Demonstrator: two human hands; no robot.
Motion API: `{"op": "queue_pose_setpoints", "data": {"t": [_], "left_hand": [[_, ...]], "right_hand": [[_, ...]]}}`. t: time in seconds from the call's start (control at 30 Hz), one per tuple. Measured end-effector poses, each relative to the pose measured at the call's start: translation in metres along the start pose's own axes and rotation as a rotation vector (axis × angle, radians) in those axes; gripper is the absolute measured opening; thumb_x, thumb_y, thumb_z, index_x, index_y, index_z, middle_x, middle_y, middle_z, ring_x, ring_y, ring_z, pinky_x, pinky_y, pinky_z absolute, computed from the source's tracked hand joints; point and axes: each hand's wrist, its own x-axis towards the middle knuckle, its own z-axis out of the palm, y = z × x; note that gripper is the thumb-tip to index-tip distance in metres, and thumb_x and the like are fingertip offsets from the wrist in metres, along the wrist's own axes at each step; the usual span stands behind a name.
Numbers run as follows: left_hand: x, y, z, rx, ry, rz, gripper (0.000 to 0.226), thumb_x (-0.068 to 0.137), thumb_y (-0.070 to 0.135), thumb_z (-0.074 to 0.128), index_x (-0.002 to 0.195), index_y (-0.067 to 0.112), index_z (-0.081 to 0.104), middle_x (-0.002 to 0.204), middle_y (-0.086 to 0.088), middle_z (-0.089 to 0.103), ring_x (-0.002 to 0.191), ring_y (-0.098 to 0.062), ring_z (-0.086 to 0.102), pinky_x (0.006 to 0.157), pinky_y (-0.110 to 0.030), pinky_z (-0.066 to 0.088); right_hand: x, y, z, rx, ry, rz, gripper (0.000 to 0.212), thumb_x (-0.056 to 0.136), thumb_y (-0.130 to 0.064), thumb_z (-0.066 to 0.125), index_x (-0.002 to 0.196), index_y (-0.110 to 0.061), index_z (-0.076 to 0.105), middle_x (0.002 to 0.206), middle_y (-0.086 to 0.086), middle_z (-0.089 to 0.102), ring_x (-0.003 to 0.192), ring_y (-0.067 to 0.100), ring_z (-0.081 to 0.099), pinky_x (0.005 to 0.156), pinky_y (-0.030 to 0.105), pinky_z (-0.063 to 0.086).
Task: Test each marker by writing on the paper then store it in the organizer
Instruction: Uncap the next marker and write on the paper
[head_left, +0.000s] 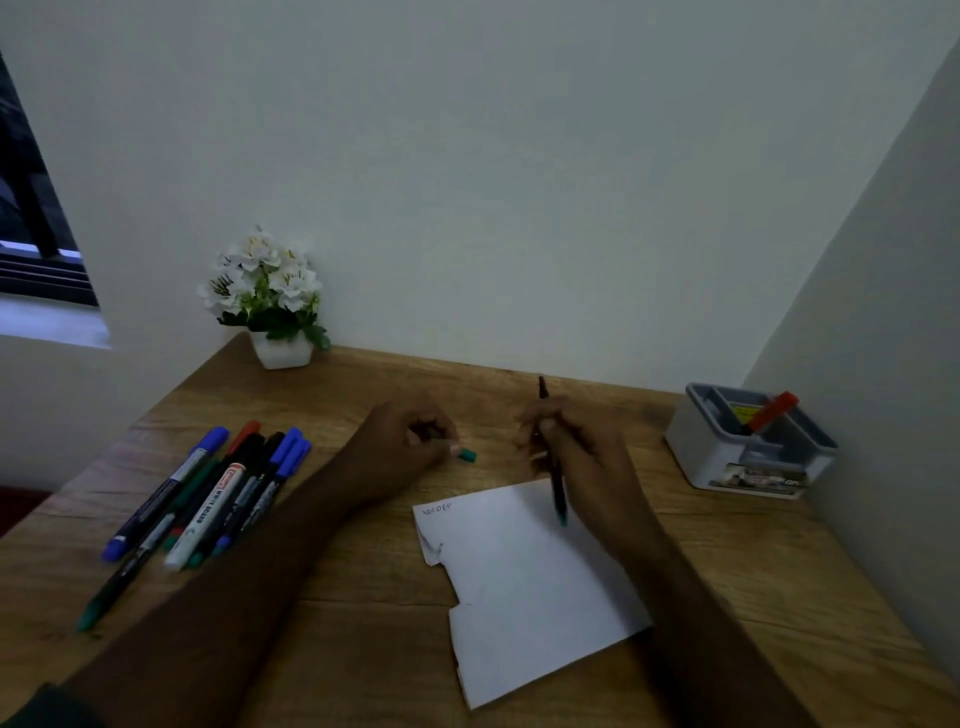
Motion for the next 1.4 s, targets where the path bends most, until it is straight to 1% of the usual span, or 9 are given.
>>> {"op": "queue_pose_setpoints", "data": {"t": [0.07,0.1,0.2,0.33,0.47,0.63,0.8,1.07,1.4], "left_hand": [[-0.001,-0.001,0.002,0.021,-0.04,0.025,0.008,0.078,0.014,0.078,0.085,0.018,0.075,0.087,0.005,0.07,0.085,-0.008,0.064,0.071,-0.016,0.05],[-0.002,-0.002,0.002,0.024,-0.049,0.023,0.009,0.078,0.013,0.078,0.086,0.017,0.076,0.087,0.005,0.071,0.085,-0.008,0.064,0.072,-0.017,0.051],[-0.001,-0.006,0.001,0.059,-0.08,0.023,0.014,0.075,0.012,0.08,0.087,0.019,0.076,0.088,0.008,0.071,0.087,-0.007,0.064,0.077,-0.027,0.055],[0.002,-0.011,0.003,0.118,-0.121,0.017,0.02,0.072,0.016,0.082,0.088,0.025,0.076,0.091,0.013,0.07,0.089,-0.003,0.063,0.081,-0.032,0.055],[0.001,-0.018,0.001,0.153,-0.146,0.058,0.022,0.069,0.037,0.078,0.09,0.03,0.074,0.094,0.017,0.069,0.093,0.0,0.062,0.087,-0.035,0.052],[0.002,-0.021,-0.008,0.177,-0.283,-0.058,0.063,0.056,0.071,0.065,0.109,0.038,0.069,0.13,0.021,0.058,0.125,-0.001,0.047,0.112,-0.042,0.036],[0.002,-0.019,-0.011,0.207,-0.394,-0.108,0.066,0.056,0.065,0.073,0.117,0.041,0.063,0.142,0.022,0.048,0.137,-0.007,0.036,0.118,-0.048,0.022],[0.005,-0.024,-0.013,0.232,-0.441,-0.109,0.075,0.051,0.074,0.064,0.121,0.045,0.061,0.145,0.024,0.045,0.138,-0.006,0.035,0.118,-0.051,0.019],[0.008,-0.025,-0.015,0.224,-0.477,-0.1,0.062,0.069,0.053,0.077,0.127,0.04,0.059,0.149,0.02,0.041,0.141,-0.008,0.031,0.119,-0.053,0.015]], "right_hand": [[-0.004,-0.003,0.008,0.366,-0.073,0.167,0.029,0.089,-0.002,0.045,0.113,-0.003,0.061,0.103,0.018,0.071,0.094,0.034,0.068,0.076,0.041,0.055],[-0.006,-0.004,0.012,0.373,-0.101,0.171,0.029,0.087,-0.001,0.048,0.115,-0.002,0.057,0.107,0.021,0.07,0.095,0.035,0.067,0.074,0.038,0.055],[-0.01,-0.004,0.022,0.104,-0.087,0.099,0.011,0.094,-0.008,0.057,0.098,0.0,0.05,0.089,0.022,0.067,0.076,0.023,0.065,0.064,0.023,0.049],[-0.016,-0.005,0.035,0.018,-0.102,0.281,0.041,0.1,-0.056,0.028,0.101,-0.027,0.057,0.079,0.004,0.067,0.067,0.007,0.057,0.059,0.016,0.042],[-0.014,-0.002,0.037,-0.141,-0.092,0.209,0.035,0.104,-0.034,0.043,0.086,-0.011,0.062,0.079,0.0,0.064,0.07,0.002,0.057,0.064,0.016,0.042],[-0.014,0.004,0.032,-0.084,-0.108,0.192,0.028,0.097,-0.021,0.046,0.084,-0.008,0.067,0.085,0.005,0.068,0.082,0.017,0.062,0.073,0.035,0.048],[-0.015,0.002,0.037,-0.275,-0.174,0.154,0.01,0.078,-0.03,0.062,0.073,-0.027,0.07,0.082,-0.011,0.068,0.088,0.009,0.065,0.078,0.032,0.058],[-0.014,0.005,0.055,-0.245,-0.008,0.216,0.015,0.081,0.001,0.066,0.067,-0.003,0.062,0.065,0.006,0.062,0.059,0.003,0.054,0.055,0.014,0.044],[-0.014,0.006,0.056,-0.262,-0.014,0.256,0.017,0.083,0.0,0.063,0.067,-0.001,0.059,0.067,0.012,0.061,0.062,0.009,0.055,0.069,0.036,0.053]]}}
